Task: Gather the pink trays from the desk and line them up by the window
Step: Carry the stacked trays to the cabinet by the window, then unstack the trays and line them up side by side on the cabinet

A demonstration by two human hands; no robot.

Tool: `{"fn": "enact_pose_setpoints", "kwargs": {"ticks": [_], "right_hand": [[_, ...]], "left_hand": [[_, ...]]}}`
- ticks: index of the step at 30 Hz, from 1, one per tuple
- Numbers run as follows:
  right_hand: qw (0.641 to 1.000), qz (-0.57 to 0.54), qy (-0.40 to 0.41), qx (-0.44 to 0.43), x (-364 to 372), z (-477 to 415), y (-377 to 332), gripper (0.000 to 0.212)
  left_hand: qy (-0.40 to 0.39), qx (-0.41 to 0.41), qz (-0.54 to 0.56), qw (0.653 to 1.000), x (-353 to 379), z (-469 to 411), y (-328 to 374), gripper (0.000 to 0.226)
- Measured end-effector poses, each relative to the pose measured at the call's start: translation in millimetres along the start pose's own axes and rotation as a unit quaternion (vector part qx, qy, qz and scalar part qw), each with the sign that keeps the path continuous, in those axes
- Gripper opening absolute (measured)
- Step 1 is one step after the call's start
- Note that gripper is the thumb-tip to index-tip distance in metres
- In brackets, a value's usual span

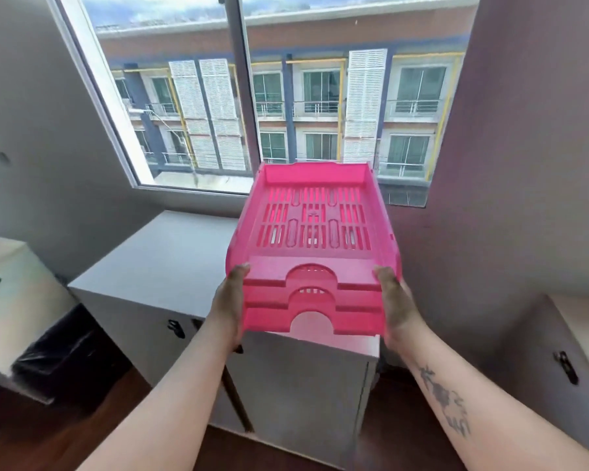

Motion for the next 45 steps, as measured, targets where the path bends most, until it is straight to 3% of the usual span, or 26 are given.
{"fn": "enact_pose_setpoints", "kwargs": {"ticks": [2,8,17,24,27,30,36,45], "right_hand": [[1.0,-0.011,0.015,0.018,35.8,-21.0,21.4,0.052],[0.997,-0.012,0.05,0.055,123.0,-65.5,65.0,0.05],[0.995,0.046,0.074,0.052,161.3,-94.3,87.7,0.053],[0.985,0.17,-0.033,-0.005,183.4,-98.5,33.0,0.049],[0.977,0.211,-0.017,-0.01,182.5,-117.5,3.1,0.037],[0.964,0.265,0.029,0.012,177.5,-129.2,-15.6,0.027],[0.954,0.294,0.062,-0.018,179.2,-135.1,-22.6,0.029],[0.96,0.273,-0.021,-0.065,290.8,-159.1,-15.9,0.032]], "left_hand": [[0.003,-0.014,-0.006,1.0,-40.4,-17.9,2.3,0.051],[0.002,-0.05,-0.019,0.999,-139.3,-72.7,9.8,0.049],[-0.012,-0.086,-0.042,0.995,-189.2,-111.1,-0.7,0.055],[-0.004,0.0,-0.144,0.99,-203.9,-124.1,58.4,0.035],[0.006,0.013,-0.195,0.981,-194.8,-132.3,84.3,0.02],[0.044,0.018,-0.251,0.967,-192.4,-137.4,95.8,0.025],[0.084,0.044,-0.234,0.968,-198.4,-131.2,105.7,0.034],[0.171,0.064,-0.2,0.963,-295.4,-111.7,130.2,0.034]]}}
Point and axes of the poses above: each hand's wrist, its own z-axis away from the middle knuckle, its own x-axis out of the palm, y = z × x, the point moved 9 cm from there along -z, towards the middle knuckle, and after that the axes turned 7 degrees about -y, right-handed, at the moved point
